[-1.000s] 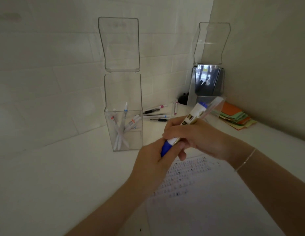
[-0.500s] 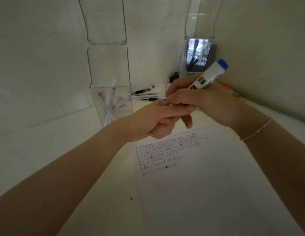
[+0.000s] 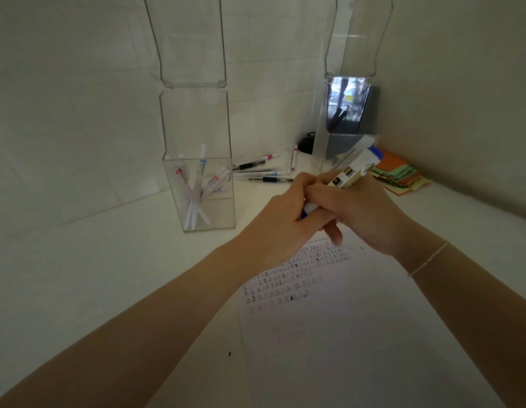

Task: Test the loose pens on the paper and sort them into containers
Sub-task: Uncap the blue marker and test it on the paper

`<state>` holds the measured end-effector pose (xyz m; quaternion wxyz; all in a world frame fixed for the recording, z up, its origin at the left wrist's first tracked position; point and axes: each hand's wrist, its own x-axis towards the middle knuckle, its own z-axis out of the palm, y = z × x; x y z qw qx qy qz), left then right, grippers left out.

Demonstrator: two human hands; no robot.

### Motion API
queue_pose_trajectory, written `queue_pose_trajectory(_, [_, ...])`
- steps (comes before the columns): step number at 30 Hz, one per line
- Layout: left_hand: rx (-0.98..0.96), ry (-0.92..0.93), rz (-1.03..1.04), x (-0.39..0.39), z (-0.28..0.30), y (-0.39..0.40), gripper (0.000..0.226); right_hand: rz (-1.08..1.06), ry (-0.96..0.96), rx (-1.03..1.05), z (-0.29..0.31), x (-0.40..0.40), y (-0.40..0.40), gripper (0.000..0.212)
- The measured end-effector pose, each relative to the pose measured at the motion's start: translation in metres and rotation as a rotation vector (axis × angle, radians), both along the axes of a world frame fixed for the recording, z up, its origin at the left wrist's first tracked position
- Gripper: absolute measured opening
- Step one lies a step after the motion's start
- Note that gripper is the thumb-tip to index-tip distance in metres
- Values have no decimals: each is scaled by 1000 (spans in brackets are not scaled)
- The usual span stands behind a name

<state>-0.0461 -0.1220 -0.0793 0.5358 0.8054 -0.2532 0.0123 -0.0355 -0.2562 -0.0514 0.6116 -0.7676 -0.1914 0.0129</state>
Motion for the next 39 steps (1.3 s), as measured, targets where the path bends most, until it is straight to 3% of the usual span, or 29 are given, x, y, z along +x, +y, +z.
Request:
queue_pose_trajectory(17, [74,-8,-63,-1,-20,-7,20,-38,14,214,-37,-16,-12,19])
queue_pose_trajectory(20, [175,-65,-23,0,-18,-7,40,-64,-8,122,-33,-18,-14,19])
queue_pose_trajectory(24, [280,36,9,2,-26,-1,80,-310,-10,126,-26,-15,-22,23])
queue_pose_trajectory(26, [371,0,67,5,-37,8,72,-394,53,206,-26,-16,-29,18])
queue_pose_trajectory(30, [529,-254,208,8,-57,15,15,-305,285,341,-41,-26,-24,12])
queue_pose_trajectory(32, [603,-344,226,5,-62,12,10,-304,294,330,-52,-30,-16,16])
queue_pose_trajectory(35, [641,-413,226,4,-64,11,12,-430,181,93,-70,-31,-9,26])
queue_pose_trajectory(39, [659,-420,247,4,-67,11,14,-516,81,-90,-83,-35,-5,21])
